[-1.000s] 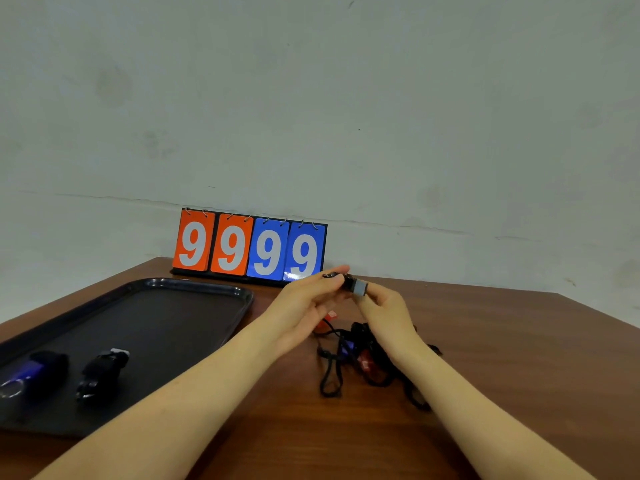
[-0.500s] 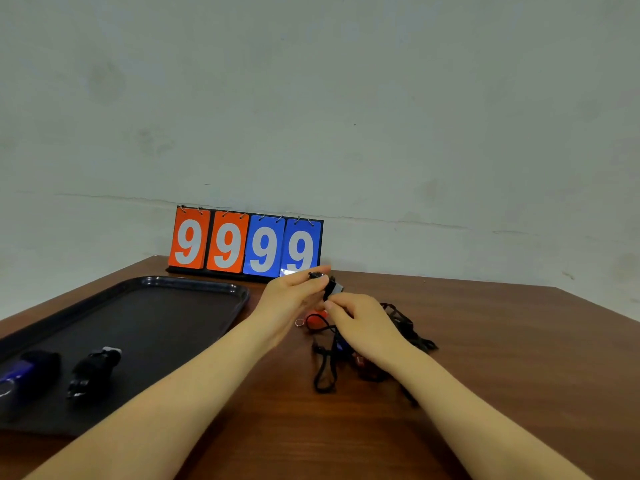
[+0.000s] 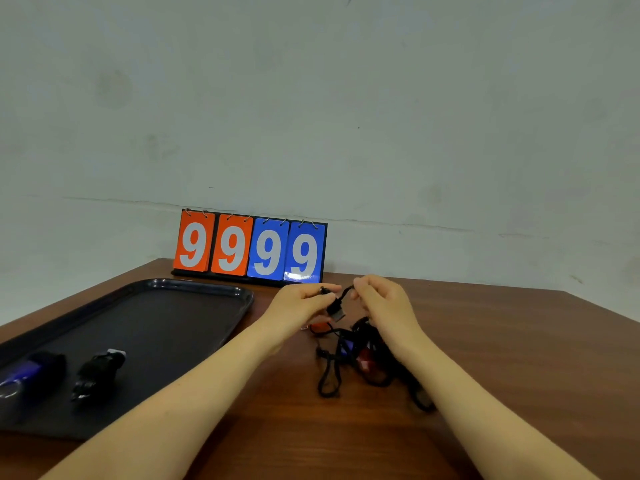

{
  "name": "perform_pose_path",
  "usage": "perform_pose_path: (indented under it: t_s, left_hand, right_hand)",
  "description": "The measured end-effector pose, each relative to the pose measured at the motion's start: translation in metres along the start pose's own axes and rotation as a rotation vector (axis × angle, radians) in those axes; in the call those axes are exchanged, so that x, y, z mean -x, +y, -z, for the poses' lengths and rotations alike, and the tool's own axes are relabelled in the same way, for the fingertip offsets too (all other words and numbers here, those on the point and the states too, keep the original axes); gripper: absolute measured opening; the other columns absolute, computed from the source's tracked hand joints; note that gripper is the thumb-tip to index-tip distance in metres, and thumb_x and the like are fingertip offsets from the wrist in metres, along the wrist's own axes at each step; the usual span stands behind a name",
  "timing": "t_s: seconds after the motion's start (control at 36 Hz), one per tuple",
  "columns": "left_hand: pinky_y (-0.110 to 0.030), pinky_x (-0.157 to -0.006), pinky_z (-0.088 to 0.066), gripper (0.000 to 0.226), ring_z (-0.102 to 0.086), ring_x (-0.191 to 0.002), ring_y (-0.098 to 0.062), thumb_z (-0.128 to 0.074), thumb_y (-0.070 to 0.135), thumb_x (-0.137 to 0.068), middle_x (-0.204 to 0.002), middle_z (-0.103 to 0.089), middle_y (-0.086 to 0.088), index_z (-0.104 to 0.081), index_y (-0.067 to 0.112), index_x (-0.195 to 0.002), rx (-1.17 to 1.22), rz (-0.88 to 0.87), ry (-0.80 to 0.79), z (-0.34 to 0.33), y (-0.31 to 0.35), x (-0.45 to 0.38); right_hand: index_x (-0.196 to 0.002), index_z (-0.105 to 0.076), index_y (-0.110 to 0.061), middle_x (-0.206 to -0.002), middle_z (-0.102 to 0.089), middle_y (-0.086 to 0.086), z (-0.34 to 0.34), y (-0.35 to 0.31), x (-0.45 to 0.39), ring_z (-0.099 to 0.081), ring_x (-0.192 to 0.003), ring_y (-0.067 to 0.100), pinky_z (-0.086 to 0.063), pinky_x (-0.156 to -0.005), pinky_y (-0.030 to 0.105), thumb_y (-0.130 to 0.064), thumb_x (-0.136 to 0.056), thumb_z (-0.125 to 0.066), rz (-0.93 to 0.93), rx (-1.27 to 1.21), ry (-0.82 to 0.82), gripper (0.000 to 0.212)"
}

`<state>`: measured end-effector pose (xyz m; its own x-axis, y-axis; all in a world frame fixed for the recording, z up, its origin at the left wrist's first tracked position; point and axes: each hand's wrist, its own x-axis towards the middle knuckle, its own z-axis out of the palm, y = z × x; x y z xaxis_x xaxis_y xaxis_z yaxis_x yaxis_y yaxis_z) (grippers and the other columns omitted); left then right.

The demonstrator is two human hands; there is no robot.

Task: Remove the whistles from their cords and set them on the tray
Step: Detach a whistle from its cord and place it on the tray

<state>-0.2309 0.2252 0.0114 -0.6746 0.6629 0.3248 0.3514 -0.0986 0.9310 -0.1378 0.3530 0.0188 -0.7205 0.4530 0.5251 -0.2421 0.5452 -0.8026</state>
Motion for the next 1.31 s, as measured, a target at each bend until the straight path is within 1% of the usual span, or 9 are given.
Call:
perform_pose_path:
  t_s: [0.14, 0.31, 0.42, 0.56, 0.83, 0.97, 1.11, 1.22, 1.31]
  left_hand:
    - [-0.027, -0.082, -0.056, 0.022, -0.069, -0.099, -0.017, -0.056, 0.013, -0.095, -0.112, -0.069, -0.007, -0.069, 0.021, -0.111, 0.18, 0.052, -0.157, -0.005, 0.009, 0.006]
    - [-0.028, -0.077, -0.057, 0.024, -0.071, -0.094, -0.017, -0.053, 0.009, -0.095, -0.102, -0.074, -0.004, -0.069, 0.013, -0.112, 0.52, 0.079, -0.238, -0.007, 0.016, 0.012]
    - [-0.029, -0.074, -0.058, 0.025, -0.069, -0.098, -0.025, -0.056, 0.008, -0.088, -0.099, -0.073, -0.012, -0.07, 0.009, -0.11, 0.788, 0.096, -0.21, -0.009, 0.017, 0.01]
    - [-0.031, -0.073, -0.06, 0.025, -0.068, -0.102, -0.03, -0.056, 0.007, -0.09, -0.107, -0.071, -0.018, -0.068, 0.006, -0.112, 0.934, 0.106, -0.099, -0.008, 0.013, 0.004]
    - [-0.023, -0.065, -0.056, 0.022, -0.07, -0.088, -0.018, -0.058, 0.017, -0.094, -0.098, -0.075, -0.006, -0.069, 0.02, -0.112, 0.573, 0.101, 0.08, 0.0, 0.004, 0.0]
    - [-0.019, -0.057, -0.045, 0.021, -0.045, -0.072, -0.01, -0.063, 0.019, -0.091, -0.092, -0.063, 0.003, -0.073, 0.022, -0.109, 0.431, 0.102, 0.186, 0.003, 0.0, -0.004]
    - [-0.026, -0.076, -0.055, 0.021, -0.064, -0.09, -0.012, -0.059, 0.015, -0.094, -0.104, -0.068, -0.003, -0.069, 0.023, -0.111, 0.405, 0.087, 0.149, 0.001, -0.002, -0.003]
    - [-0.022, -0.07, -0.055, 0.021, -0.066, -0.1, -0.014, -0.062, 0.016, -0.092, -0.116, -0.066, -0.005, -0.069, 0.024, -0.111, 0.363, 0.094, 0.15, -0.002, -0.006, -0.003]
    - [-0.022, -0.065, -0.056, 0.024, -0.069, -0.088, -0.011, -0.06, 0.011, -0.093, -0.112, -0.066, -0.008, -0.068, 0.014, -0.115, 0.445, 0.098, 0.172, -0.001, -0.005, -0.003]
  right_hand:
    - [-0.072, -0.062, -0.015, -0.044, -0.05, -0.021, 0.007, 0.007, -0.004, -0.044, -0.055, 0.0, -0.033, -0.059, 0.019, -0.026, -0.098, -0.049, -0.081, -0.022, 0.052, 0.031]
    - [-0.074, -0.068, -0.012, -0.053, -0.058, -0.014, 0.006, 0.013, -0.006, -0.053, -0.057, 0.003, -0.042, -0.061, 0.022, -0.034, -0.094, -0.058, -0.104, -0.044, 0.043, 0.03]
    - [-0.072, -0.063, -0.003, -0.059, -0.054, -0.001, 0.004, 0.019, -0.005, -0.044, -0.052, 0.007, -0.035, -0.051, 0.017, -0.023, -0.095, -0.055, -0.055, 0.11, -0.018, 0.031]
    - [-0.062, -0.053, -0.024, -0.052, -0.049, -0.008, -0.008, 0.023, -0.001, -0.044, -0.048, 0.002, -0.032, -0.048, 0.017, -0.023, -0.098, -0.048, 0.106, 0.334, -0.122, 0.037]
    - [-0.064, -0.051, -0.027, -0.061, -0.054, -0.005, -0.015, 0.02, 0.003, -0.05, -0.059, 0.006, -0.036, -0.057, 0.02, -0.03, -0.101, -0.042, 0.188, 0.496, -0.229, 0.038]
    - [-0.064, -0.049, -0.019, -0.059, -0.049, -0.003, -0.014, 0.011, 0.006, -0.048, -0.058, 0.013, -0.038, -0.06, 0.032, -0.03, -0.1, -0.042, 0.232, 0.463, -0.237, 0.039]
    - [-0.065, -0.05, -0.029, -0.058, -0.051, -0.01, -0.018, 0.002, 0.012, -0.051, -0.06, 0.004, -0.037, -0.059, 0.018, -0.027, -0.099, -0.046, 0.297, 0.457, -0.27, 0.035]
    - [-0.063, -0.05, -0.029, -0.055, -0.05, -0.014, -0.019, 0.003, 0.012, -0.052, -0.06, 0.002, -0.038, -0.059, 0.014, -0.025, -0.099, -0.046, 0.302, 0.39, -0.233, 0.036]
    - [-0.062, -0.05, -0.032, -0.054, -0.05, -0.014, -0.018, 0.005, 0.012, -0.051, -0.059, 0.003, -0.036, -0.058, 0.014, -0.026, -0.099, -0.047, 0.298, 0.357, -0.212, 0.038]
